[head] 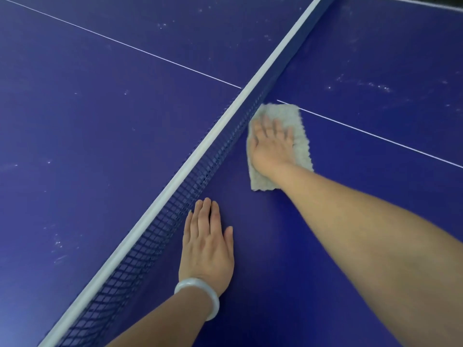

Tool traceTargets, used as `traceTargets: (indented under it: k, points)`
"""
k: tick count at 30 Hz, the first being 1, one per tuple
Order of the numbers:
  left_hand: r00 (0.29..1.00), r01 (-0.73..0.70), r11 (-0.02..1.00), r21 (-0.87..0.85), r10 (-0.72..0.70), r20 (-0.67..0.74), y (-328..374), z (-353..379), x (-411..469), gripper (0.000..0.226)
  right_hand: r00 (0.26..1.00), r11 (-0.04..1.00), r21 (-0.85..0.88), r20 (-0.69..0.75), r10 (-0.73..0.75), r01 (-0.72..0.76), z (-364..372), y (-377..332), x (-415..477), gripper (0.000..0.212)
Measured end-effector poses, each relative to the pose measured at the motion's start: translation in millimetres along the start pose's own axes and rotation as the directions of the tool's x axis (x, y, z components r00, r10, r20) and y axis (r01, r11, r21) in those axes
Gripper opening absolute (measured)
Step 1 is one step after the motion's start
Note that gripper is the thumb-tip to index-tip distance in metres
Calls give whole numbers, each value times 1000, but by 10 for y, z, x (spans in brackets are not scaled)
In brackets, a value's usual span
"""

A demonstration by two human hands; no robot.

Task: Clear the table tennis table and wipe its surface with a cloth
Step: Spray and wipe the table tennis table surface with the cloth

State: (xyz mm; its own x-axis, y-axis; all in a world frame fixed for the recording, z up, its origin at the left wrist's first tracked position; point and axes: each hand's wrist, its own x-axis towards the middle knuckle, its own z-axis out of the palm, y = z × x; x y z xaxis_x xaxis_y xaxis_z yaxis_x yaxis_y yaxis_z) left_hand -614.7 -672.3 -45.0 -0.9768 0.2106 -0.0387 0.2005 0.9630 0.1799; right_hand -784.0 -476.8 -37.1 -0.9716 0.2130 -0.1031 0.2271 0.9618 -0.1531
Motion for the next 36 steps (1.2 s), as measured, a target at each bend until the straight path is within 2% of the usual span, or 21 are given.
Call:
traceTargets:
  k: [3,5,7,9,11,13,15,17,19,20,21,23,24,25,26,27,29,31,32,34,36]
  points:
    - [1000,3,1000,-23,-3,-2,12,-28,-7,68,946,946,4,-6,323,-323,-79,460,47,57]
    - [1000,3,999,-34,-3,-2,21,-53,-10,65,900,900,20,-2,436,-436,-80,471,-80,58]
    - [1000,14,998,-55,-14,10,26,-62,-7,62,921,921,33,-20,388,-388,-11,253,-266,58]
    - [1000,21,998,-58,-21,7,41,-80,-8,63,980,980,14,-30,196,-196,71,65,-453,57]
    - [1000,23,997,-73,-22,7,54,-94,-7,62,1000,1000,6,-4,10,-10,55,124,-530,57]
    - [1000,25,995,-95,-23,20,55,-99,-14,63,1000,1000,-12,-5,10,-10,-15,453,-505,56]
    - [1000,29,994,-101,-27,13,58,-111,-21,63,975,976,-12,-39,218,-218,-93,906,-504,57]
    - [1000,26,995,-99,-26,2,57,-104,-16,63,879,880,18,-37,475,-474,-152,1233,-592,58]
    - [1000,23,995,-95,-24,-4,51,-80,-8,63,799,800,39,-35,600,-599,-136,1198,-693,59]
    - [1000,24,995,-94,-25,-1,51,-74,-11,62,799,800,51,-39,599,-597,-113,1069,-754,59]
    - [1000,26,995,-96,-26,-1,55,-74,-14,62,835,836,60,-51,548,-545,-85,906,-828,58]
    - [999,31,995,-99,-32,-6,60,-87,-22,61,960,963,29,-73,269,-268,30,576,-1015,58]
    - [999,33,994,-102,-34,-8,58,-89,-23,61,994,995,7,-53,97,-97,59,480,-1131,57]
    - [999,33,994,-101,-34,-8,56,-83,-22,61,999,999,-14,-22,-36,36,65,478,-1199,56]
    - [999,34,995,-98,-35,-10,54,-75,-21,60,995,995,-27,-7,-100,100,32,580,-1204,56]
    - [999,33,995,-96,-34,-14,57,-72,-20,61,997,997,-31,-20,-72,71,3,740,-1173,57]
    - [999,28,995,-96,-31,-21,72,-77,-21,61,982,985,1,-68,175,-175,-45,1109,-1087,57]
    - [999,29,995,-95,-31,-16,77,-83,-22,61,896,897,52,-48,440,-438,-97,1300,-1067,57]
    - [999,31,995,-94,-33,-11,74,-82,-25,61,866,866,60,-41,499,-496,-87,1255,-1095,58]
    - [999,37,995,-90,-38,-9,73,-92,-27,61,885,886,69,-55,462,-458,-26,949,-1242,58]
    - [999,44,995,-93,-45,-5,78,-94,-22,61,974,977,61,-85,209,-204,68,618,-1484,57]
